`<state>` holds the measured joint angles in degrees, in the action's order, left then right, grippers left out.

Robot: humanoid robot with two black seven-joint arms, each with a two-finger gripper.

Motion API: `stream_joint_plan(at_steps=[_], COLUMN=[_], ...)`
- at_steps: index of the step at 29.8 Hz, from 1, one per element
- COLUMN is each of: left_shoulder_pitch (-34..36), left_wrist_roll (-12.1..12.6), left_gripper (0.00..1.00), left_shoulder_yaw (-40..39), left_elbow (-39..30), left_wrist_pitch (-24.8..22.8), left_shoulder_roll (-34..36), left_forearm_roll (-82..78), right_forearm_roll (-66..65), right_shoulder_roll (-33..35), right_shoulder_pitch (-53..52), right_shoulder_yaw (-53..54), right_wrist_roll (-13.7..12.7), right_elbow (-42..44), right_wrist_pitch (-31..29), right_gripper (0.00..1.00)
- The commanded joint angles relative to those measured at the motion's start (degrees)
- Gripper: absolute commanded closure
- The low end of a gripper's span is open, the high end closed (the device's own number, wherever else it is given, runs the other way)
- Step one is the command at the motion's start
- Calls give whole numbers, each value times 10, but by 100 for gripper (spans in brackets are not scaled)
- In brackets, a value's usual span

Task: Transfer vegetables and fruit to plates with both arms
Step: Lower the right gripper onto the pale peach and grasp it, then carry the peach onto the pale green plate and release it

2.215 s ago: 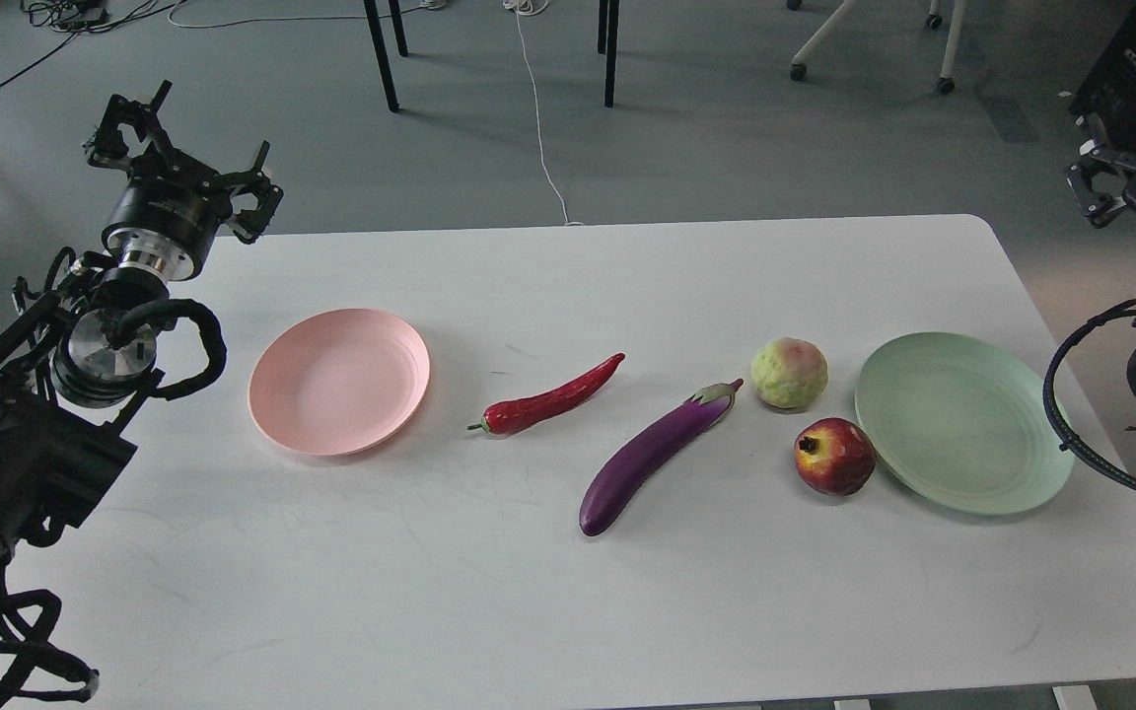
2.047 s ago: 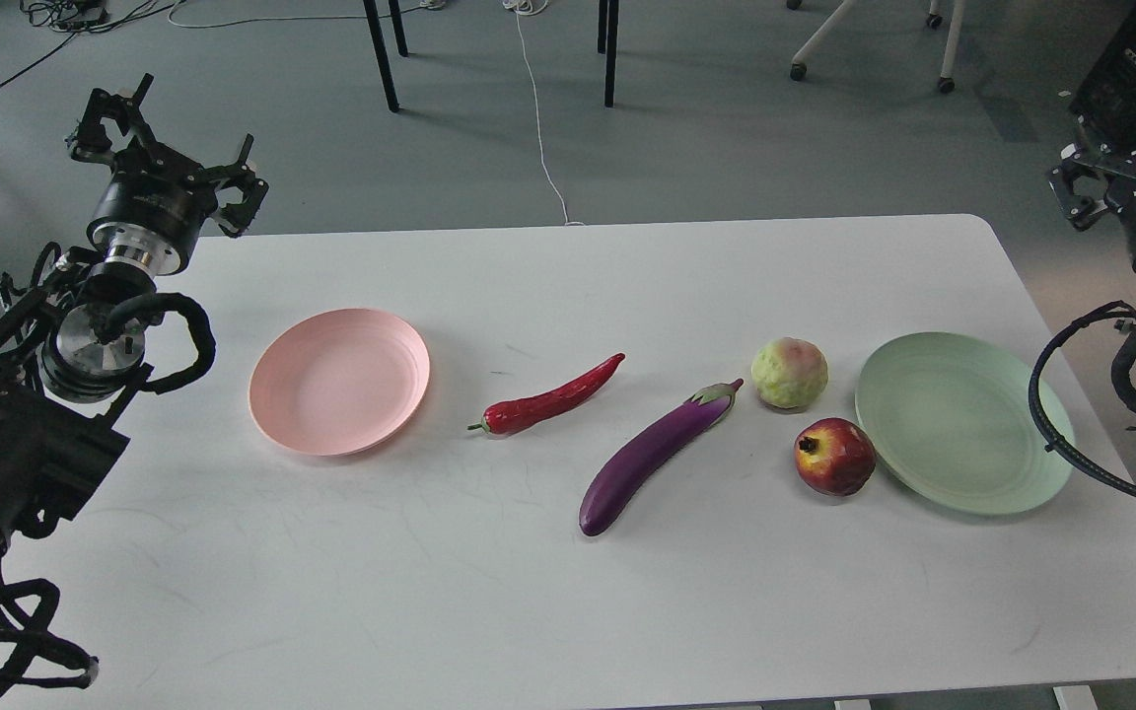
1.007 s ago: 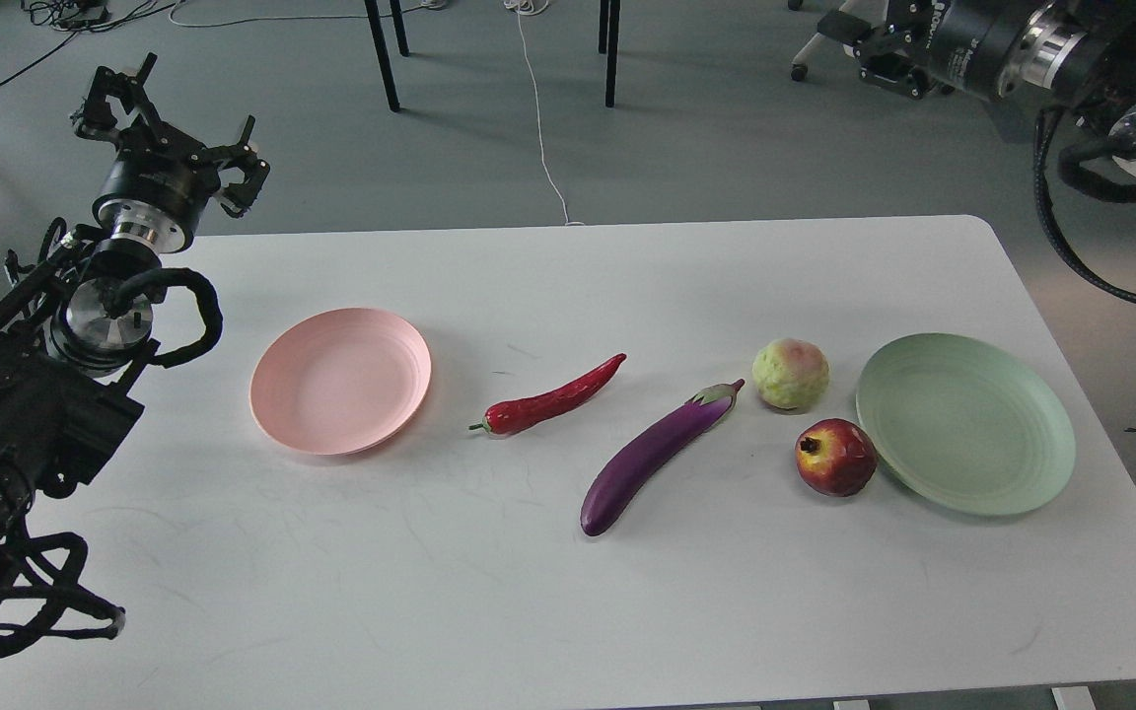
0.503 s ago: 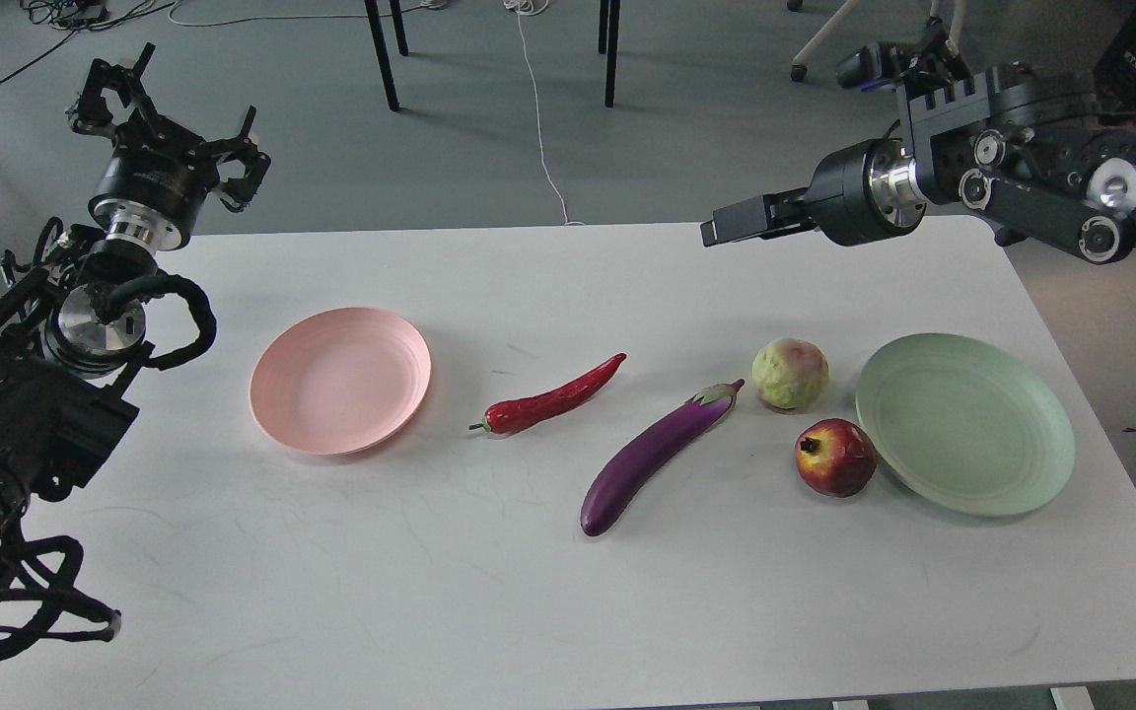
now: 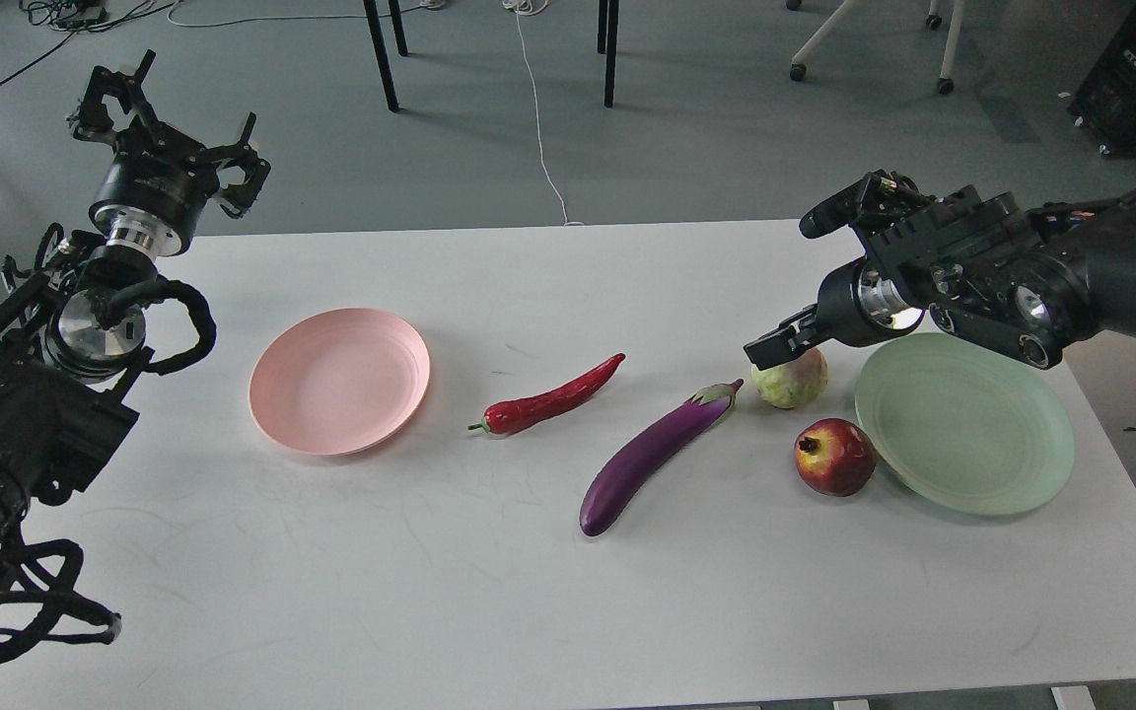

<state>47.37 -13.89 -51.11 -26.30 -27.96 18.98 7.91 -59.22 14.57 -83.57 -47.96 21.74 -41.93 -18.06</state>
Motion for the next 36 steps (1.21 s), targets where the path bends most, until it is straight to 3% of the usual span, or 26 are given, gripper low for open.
stream_joint_plan(at_steps=[1,14,20,29,36], left_shoulder_pitch=[-1,-5,-4,-4,-4], left_wrist_roll=[0,-1,-1,-1,-1], left_gripper=[2,2,2,2,2], left_shoulder_yaw=[0,-1,-1,-3,-3], left_elbow=[1,2,2,2,2], left_wrist_pitch=[1,6,7,7,7], left_shoulder_roll=[1,4,4,5,5], left_forearm_roll=[0,0,0,0,1], right_forearm_roll=[0,2,8,4,-17], right_shoulder_roll=[0,-2,10,139,260], right_shoulder_pitch=[24,36,11,-90,-62], right_shoulder_yaw=[-7,-25,-18,5,5], right_wrist_roll=[3,1,1,-1,-2], right_elbow=[16,24,17,-73,-115], right_wrist_pitch=[7,11,11,8,11], right_gripper=[10,39,46,46,45])
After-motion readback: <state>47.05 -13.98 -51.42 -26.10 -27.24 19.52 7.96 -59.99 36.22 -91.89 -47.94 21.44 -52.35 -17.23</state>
